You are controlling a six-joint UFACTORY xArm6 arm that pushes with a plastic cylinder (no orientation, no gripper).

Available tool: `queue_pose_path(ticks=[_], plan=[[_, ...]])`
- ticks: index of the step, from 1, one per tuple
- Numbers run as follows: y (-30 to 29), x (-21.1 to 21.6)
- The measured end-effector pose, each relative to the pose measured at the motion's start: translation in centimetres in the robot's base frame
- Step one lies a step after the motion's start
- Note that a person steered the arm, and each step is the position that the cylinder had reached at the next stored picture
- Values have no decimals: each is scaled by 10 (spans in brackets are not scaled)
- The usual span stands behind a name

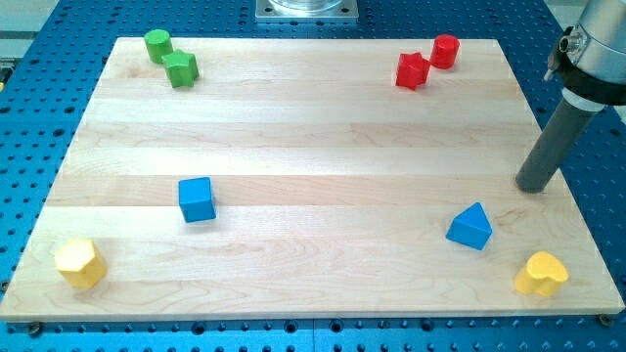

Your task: Slide the yellow heart towards the bottom center of the board

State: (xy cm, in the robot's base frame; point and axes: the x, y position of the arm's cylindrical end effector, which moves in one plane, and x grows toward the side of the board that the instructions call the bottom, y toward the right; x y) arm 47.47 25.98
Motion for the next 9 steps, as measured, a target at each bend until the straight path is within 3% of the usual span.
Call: queue_pose_path(ticks=[4,5,6,7,9], plan=[[-16,-38],[-6,35],[41,99],[42,132],[-113,117]])
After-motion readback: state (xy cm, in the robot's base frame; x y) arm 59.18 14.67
